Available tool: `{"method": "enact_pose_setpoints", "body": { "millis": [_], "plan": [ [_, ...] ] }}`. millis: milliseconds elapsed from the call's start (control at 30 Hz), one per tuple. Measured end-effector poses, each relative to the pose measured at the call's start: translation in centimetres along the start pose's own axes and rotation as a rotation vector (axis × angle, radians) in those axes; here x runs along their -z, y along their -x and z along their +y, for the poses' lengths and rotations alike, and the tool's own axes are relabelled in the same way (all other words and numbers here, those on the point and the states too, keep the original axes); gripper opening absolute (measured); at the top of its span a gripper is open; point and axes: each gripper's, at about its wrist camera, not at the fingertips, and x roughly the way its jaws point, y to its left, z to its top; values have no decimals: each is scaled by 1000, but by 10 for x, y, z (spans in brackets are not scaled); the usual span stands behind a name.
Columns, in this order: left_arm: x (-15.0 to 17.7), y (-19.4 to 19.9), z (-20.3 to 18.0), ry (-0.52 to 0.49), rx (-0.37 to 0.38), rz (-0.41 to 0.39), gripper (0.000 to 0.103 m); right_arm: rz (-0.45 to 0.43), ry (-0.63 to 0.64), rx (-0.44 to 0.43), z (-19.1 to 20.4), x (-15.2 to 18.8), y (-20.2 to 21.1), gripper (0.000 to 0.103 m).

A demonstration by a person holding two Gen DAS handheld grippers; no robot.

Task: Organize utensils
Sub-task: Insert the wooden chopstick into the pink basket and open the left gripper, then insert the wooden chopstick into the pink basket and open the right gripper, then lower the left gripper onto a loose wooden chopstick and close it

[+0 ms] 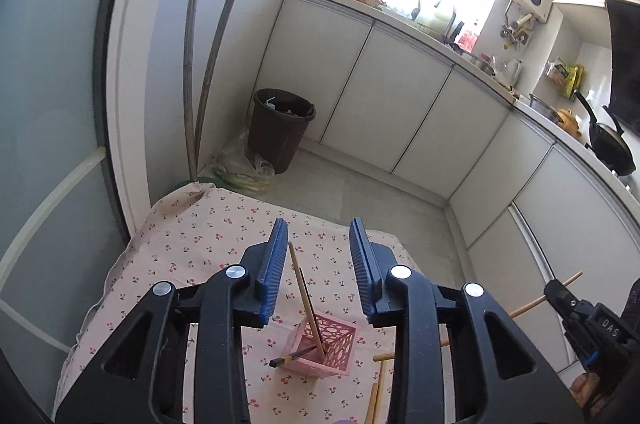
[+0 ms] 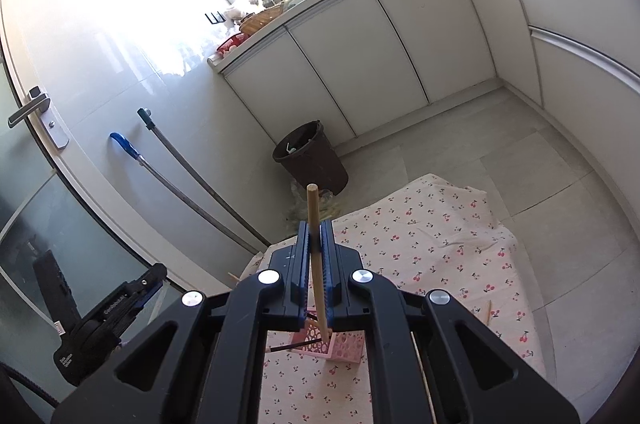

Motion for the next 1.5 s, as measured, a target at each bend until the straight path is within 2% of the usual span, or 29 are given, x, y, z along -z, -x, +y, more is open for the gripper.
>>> {"method": "enact_pose_setpoints", "body": {
  "millis": [100,367,533,733,800,833,900,967,1067,1267,1367,1433,1500],
  "plan": [
    [1,14,7,33,-6,-29,36,3,-4,-2,5,1,-10,6],
    [9,12,14,28,-25,4,37,44,-19,14,12,11,-52,6],
    [14,3,12,8,-24,36,37,125,-17,22,13,30,-83,11],
    [25,1,-4,-57,5,61,37,132,90,72,26,41,-75,12],
    [30,-1,-11,-82,14,73,39,126,124,91,29,45,-69,16],
    [33,-2,-14,-94,15,79,41,123,138,101,30,47,-66,24],
    [41,-5,-21,-125,13,94,44,119,157,117,29,50,-60,34],
    [49,-8,-27,-153,3,109,48,124,172,133,26,53,-56,35],
    [61,-14,-32,-185,-11,139,52,127,186,162,18,59,-48,49],
    [86,-23,-41,-241,-40,180,62,145,202,229,-2,74,-32,64],
    [97,-26,-43,-257,-53,191,74,143,214,277,-12,80,-23,70],
    [105,-30,-45,-266,-67,200,82,133,216,319,-20,83,-16,81],
    [114,-36,-46,-267,-79,228,89,128,201,349,-32,86,-8,85]
  ]
}}
